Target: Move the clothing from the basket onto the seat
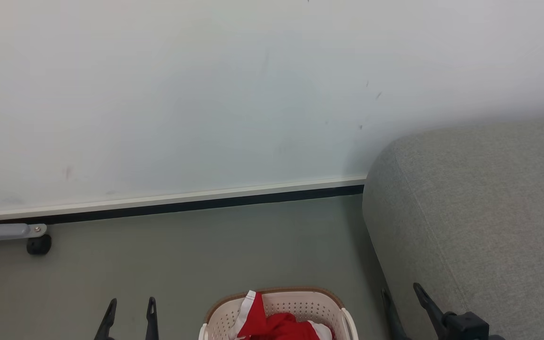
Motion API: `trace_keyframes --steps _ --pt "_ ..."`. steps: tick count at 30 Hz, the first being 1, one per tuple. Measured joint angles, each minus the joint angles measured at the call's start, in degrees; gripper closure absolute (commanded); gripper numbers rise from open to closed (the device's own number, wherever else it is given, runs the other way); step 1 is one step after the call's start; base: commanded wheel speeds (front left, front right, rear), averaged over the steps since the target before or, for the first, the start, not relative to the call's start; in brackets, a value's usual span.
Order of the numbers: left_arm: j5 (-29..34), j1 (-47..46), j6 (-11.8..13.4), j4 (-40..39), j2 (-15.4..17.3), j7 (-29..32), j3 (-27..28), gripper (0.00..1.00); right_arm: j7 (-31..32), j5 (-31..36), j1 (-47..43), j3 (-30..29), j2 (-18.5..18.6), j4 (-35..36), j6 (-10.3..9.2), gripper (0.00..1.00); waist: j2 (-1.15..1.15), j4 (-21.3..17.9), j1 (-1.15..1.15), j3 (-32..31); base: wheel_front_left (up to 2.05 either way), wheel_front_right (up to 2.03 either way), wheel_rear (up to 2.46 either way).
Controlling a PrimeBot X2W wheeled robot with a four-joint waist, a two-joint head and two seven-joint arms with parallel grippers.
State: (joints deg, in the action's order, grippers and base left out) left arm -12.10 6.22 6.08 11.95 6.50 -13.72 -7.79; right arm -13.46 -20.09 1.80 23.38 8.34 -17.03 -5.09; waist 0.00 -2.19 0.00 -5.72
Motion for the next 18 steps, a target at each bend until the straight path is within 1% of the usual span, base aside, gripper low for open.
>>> trace_keyframes --steps 4,14,18 --pt "2.9 0.1 0.5 0.2 0.2 -0.6 -0.2 0.0 -0.8 2.9 0.0 1.0 0.2 0.0 -0.44 0.0 0.0 -0.2 0.0 -0.3 0.0 0.0 0.0" --pt "2.7 0.2 0.4 0.9 0.1 -0.6 -0.2 0.0 -0.8 2.9 0.0 1.0 0.2 -0.3 -0.44 0.0 0.0 -0.2 0.0 -0.5 0.0 0.0 0.0" --pt "2.6 0.2 0.0 1.2 0.0 -0.6 -0.1 0.0 -0.8 3.0 -0.1 0.9 0.2 -0.4 -0.37 0.0 0.0 -0.2 0.0 -0.7 0.0 0.0 0.0"
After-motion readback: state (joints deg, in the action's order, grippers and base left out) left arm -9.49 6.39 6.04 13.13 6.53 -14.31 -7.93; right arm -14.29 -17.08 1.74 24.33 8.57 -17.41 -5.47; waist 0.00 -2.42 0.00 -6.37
